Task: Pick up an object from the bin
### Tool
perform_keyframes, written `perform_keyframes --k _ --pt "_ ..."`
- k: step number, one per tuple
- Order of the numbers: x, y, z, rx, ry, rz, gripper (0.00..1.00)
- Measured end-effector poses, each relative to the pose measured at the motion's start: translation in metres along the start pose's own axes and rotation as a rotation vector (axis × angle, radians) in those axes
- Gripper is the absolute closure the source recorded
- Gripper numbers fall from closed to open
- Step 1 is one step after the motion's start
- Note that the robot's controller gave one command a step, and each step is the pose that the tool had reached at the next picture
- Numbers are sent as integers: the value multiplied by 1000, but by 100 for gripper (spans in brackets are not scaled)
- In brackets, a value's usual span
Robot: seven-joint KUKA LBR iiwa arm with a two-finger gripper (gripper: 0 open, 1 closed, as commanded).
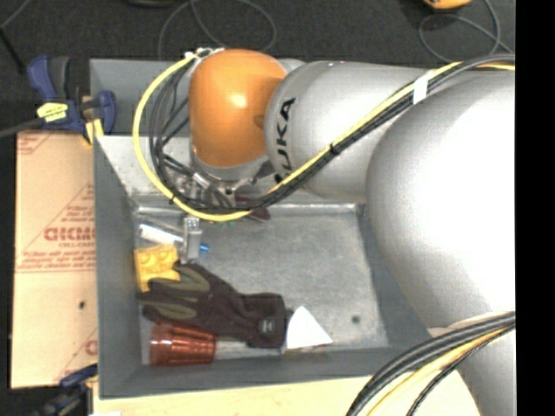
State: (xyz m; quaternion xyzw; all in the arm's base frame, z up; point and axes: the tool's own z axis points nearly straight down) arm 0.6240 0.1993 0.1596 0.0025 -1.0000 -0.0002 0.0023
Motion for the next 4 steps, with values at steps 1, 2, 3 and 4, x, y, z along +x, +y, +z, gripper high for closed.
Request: perform_keyframes --k 1,2,3,4 --pt "-2 -1 -5 -1 -7 3 0" --pt "12 -1 36 -4 -13 15 0" --pt "20 2 70 -1 -5 4 0" --pt "29 6 58 -1 -13 -99 0"
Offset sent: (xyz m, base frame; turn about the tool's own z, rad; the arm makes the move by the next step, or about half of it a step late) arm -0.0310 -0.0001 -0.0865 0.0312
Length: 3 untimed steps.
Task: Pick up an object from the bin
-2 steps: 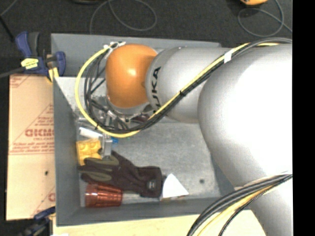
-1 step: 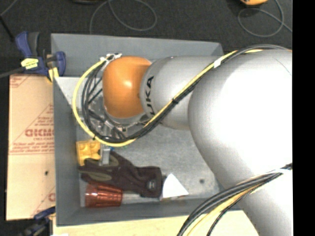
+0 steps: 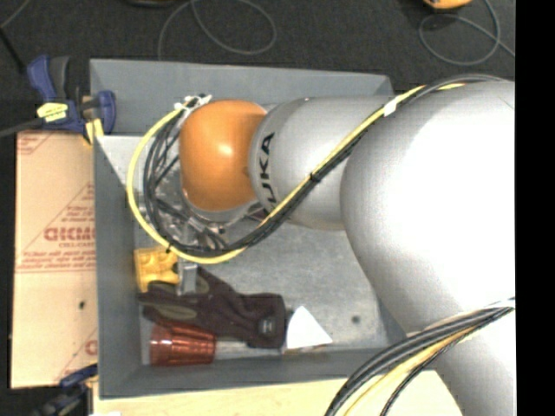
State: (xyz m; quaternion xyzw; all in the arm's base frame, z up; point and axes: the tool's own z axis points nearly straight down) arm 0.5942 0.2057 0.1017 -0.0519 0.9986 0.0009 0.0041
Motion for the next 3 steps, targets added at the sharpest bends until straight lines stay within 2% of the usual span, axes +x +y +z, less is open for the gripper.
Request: perform_keyframes --k 2,3 --pt "9 -44 -3 0 1 -1 0" --pt "19 -41 11 -1 -2 -164 0"
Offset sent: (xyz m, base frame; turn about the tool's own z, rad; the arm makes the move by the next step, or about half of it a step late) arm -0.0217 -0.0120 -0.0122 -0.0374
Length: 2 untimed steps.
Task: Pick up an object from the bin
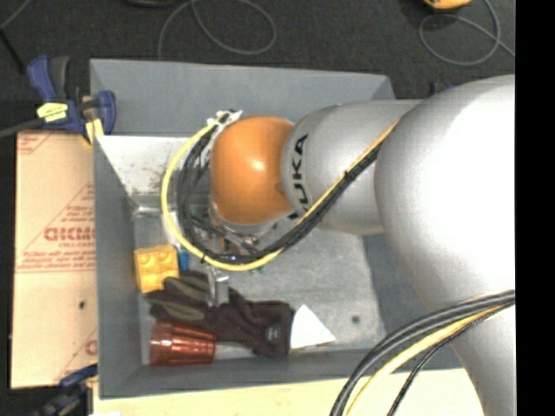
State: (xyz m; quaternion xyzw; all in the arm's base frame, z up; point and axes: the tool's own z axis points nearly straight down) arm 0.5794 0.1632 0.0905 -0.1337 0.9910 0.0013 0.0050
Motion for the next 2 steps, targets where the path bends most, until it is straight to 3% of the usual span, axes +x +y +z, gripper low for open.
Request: perform_keyframes --k 1,2 --pt "3 5 6 1 -4 -211 0" --pt "24 -6 17 1 -7 -649 100"
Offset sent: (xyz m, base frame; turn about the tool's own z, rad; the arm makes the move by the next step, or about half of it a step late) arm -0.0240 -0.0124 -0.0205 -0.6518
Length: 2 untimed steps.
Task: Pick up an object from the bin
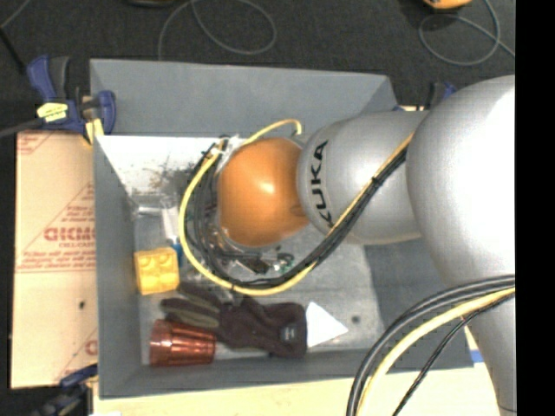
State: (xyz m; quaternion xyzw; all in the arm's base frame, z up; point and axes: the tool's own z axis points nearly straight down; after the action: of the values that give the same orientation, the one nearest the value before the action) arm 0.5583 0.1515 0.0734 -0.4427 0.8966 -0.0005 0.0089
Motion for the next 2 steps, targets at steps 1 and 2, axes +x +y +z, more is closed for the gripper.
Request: perform_keyframes --k 1,2 --pt "0 0 0 -1 0 3 100" --pt "-10 -1 -26 1 -2 -9 100"
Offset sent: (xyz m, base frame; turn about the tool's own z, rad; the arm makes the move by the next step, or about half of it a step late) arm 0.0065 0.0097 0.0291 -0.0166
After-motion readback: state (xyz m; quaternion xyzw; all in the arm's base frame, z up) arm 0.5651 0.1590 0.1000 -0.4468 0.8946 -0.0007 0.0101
